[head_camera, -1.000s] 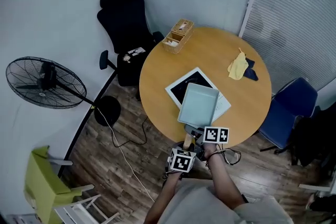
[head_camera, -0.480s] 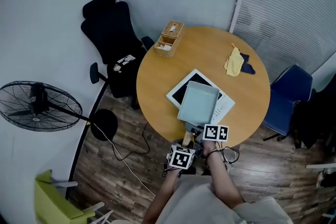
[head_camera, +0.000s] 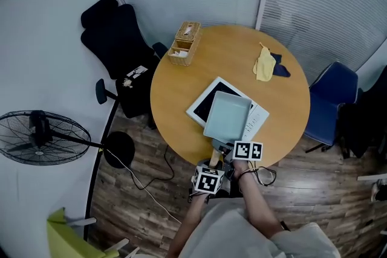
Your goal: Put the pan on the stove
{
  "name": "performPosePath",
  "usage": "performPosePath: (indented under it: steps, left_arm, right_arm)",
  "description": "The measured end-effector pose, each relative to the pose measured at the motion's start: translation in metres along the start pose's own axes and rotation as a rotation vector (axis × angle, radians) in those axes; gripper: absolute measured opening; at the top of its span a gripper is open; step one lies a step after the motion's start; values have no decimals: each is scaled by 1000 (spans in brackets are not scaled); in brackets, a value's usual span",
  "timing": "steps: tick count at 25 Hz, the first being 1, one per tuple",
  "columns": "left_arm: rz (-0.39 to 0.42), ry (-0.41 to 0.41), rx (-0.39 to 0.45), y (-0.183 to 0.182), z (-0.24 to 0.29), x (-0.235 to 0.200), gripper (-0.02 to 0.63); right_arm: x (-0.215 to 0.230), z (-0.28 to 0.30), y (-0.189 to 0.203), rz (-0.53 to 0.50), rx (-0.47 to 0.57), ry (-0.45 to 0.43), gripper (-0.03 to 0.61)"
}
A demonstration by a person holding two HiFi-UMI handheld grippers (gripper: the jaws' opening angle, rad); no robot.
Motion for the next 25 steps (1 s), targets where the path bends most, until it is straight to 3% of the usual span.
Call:
performPosePath:
  steps: [9, 17, 25]
  left_arm:
    - [22, -14, -32, -22, 17, -33, 107]
    - [43, 44, -55, -30, 27, -54, 107]
    - [166, 77, -79, -26, 31, -74, 107]
  right_arm:
    - [1, 32, -28, 25, 0, -9, 198]
    - [9, 48, -38, 73, 38, 28, 198]
    - [13, 60, -38, 118, 71, 18, 196]
Point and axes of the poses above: the fingertips, and each gripper's own axes: z forward along the fingers, x to its right, y out of its underside, the point moved 2 cm from there along -z, backward along the fingers, and after that the axes turned 3 degrees about z, right-handed, at the moved point
